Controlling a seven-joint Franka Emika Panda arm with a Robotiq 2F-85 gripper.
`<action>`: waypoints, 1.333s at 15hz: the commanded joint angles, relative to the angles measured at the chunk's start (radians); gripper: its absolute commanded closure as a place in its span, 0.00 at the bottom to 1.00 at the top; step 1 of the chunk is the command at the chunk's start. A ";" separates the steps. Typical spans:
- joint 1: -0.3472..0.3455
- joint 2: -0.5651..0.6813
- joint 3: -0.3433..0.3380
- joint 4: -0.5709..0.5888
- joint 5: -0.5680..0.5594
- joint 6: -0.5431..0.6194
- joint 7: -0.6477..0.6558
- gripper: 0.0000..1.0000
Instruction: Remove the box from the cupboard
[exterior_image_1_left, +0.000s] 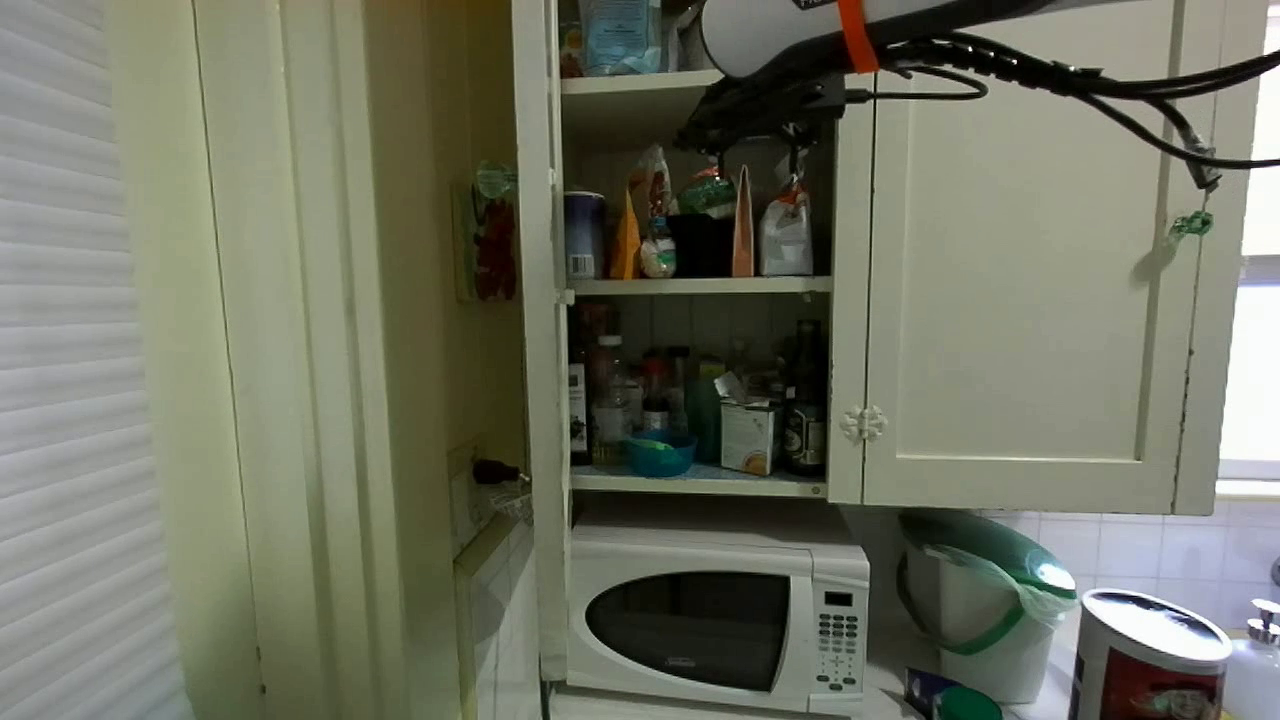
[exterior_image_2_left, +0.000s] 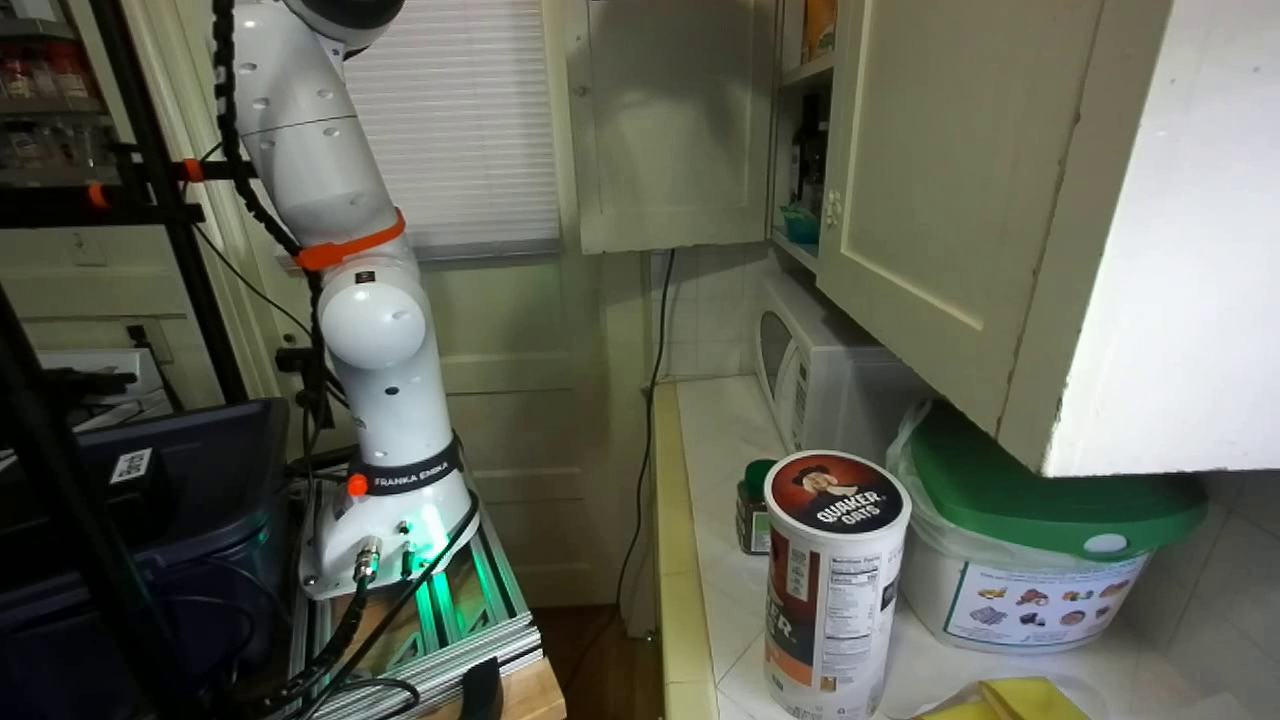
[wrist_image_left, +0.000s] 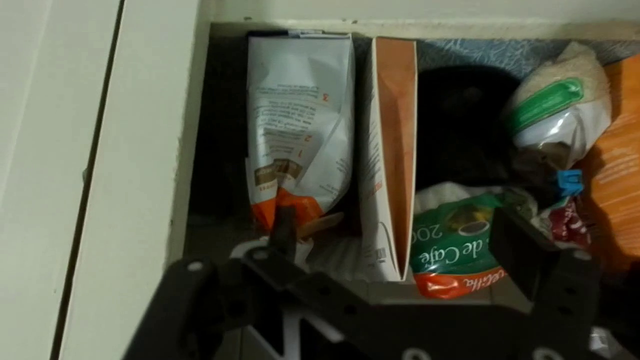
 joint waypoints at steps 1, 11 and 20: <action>0.018 0.054 0.004 0.049 -0.097 0.024 0.113 0.04; 0.006 0.120 0.020 0.100 -0.279 0.106 0.269 0.53; 0.008 0.161 0.015 0.131 -0.310 0.116 0.258 0.97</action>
